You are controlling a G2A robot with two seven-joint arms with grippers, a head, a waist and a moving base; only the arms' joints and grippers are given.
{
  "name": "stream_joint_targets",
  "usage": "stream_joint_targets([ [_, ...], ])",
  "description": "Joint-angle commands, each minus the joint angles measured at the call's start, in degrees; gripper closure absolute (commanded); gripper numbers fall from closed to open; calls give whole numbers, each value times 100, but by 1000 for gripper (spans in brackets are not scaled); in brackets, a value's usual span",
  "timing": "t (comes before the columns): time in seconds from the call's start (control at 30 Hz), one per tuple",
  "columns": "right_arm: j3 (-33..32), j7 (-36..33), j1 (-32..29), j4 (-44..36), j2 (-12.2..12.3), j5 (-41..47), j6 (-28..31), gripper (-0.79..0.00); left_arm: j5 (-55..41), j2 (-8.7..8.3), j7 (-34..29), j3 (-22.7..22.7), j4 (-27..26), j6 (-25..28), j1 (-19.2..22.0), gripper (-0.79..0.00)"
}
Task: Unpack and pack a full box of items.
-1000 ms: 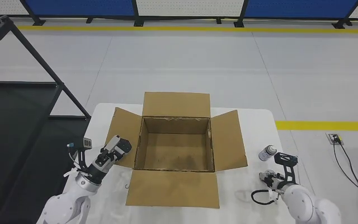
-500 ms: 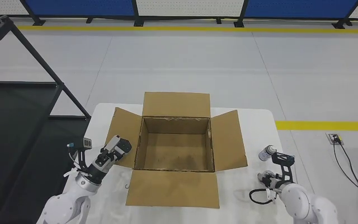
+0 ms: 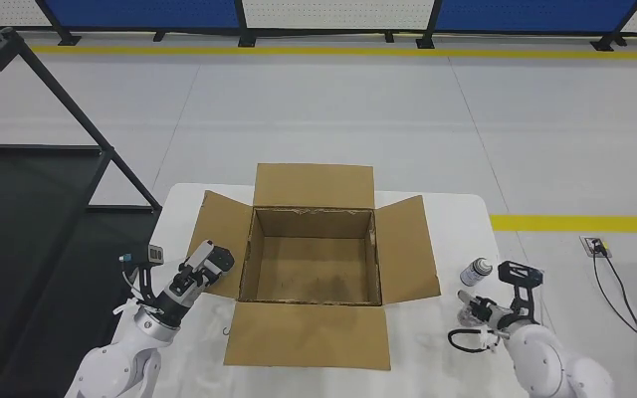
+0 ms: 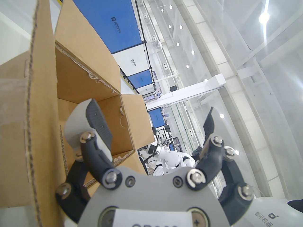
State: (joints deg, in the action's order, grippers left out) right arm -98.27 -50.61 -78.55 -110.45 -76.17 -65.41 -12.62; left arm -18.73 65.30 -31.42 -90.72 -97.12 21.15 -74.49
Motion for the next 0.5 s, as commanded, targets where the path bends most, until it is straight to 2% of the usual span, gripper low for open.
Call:
stream_joint_targets([
  [0.0,-93,428,-206,-322,-11,365,123,-785,0,0,0,0,0,0,0,-785],
  [0.13,-239,1200,-590,-848,-32,1246,692,-785,0,0,0,0,0,0,0,-785],
  [0.27,-348,1672,-893,-1128,-18,2274,1912,-785,0,0,0,0,0,0,0,-785],
  [0.4,-379,1555,-967,-1116,44,3278,3412,-785,0,0,0,0,0,0,0,-785],
  [0.47,-335,1278,-851,-999,84,3600,3795,-785,0,0,0,0,0,0,0,-785],
])
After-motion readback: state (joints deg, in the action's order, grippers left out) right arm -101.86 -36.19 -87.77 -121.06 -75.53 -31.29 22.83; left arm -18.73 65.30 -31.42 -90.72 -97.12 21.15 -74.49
